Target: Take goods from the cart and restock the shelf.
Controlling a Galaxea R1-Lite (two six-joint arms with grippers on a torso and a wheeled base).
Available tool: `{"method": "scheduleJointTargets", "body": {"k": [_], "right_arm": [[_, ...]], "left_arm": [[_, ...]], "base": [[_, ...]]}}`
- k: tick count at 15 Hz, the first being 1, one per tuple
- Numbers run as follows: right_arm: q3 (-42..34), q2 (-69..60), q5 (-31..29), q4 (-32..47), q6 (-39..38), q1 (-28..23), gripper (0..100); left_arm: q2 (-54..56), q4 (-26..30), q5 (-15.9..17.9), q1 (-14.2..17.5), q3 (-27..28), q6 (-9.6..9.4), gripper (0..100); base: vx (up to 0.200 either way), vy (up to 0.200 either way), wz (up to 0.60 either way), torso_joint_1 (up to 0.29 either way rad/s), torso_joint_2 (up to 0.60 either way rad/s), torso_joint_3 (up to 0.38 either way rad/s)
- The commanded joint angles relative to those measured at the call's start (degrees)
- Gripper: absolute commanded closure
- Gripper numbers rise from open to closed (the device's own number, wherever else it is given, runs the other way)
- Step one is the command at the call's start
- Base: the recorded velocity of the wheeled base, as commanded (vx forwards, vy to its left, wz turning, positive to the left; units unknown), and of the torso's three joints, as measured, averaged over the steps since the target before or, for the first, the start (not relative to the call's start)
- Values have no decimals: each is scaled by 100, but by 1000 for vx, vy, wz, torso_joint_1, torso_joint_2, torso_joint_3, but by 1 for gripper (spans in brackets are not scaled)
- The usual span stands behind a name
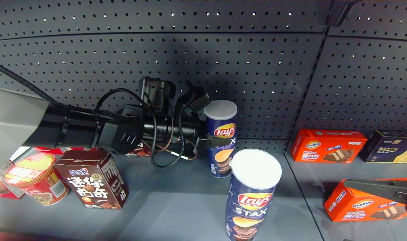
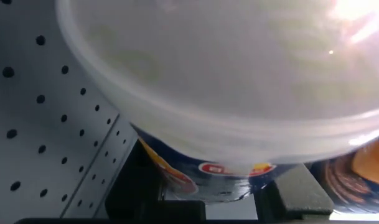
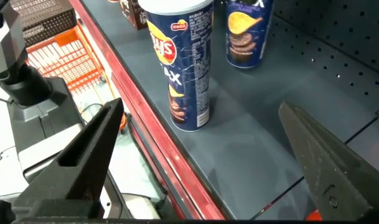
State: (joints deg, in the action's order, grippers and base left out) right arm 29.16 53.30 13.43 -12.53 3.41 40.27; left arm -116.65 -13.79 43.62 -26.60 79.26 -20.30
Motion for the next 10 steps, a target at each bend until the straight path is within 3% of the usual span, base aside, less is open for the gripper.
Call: {"method": "scheduleJointTargets", "body": {"k": [1,10], "right_arm": [[2,5,1,-4,1,-1,0],[-95,-30,1,-4,1,-1,0]], "left_arm": [[-147,-1,-2,-3,107,-1,100],[-420,25,-20,-3,327,-1,100]], "base": [[0,0,0,0,0,0],[0,0,0,0,0,0]]}}
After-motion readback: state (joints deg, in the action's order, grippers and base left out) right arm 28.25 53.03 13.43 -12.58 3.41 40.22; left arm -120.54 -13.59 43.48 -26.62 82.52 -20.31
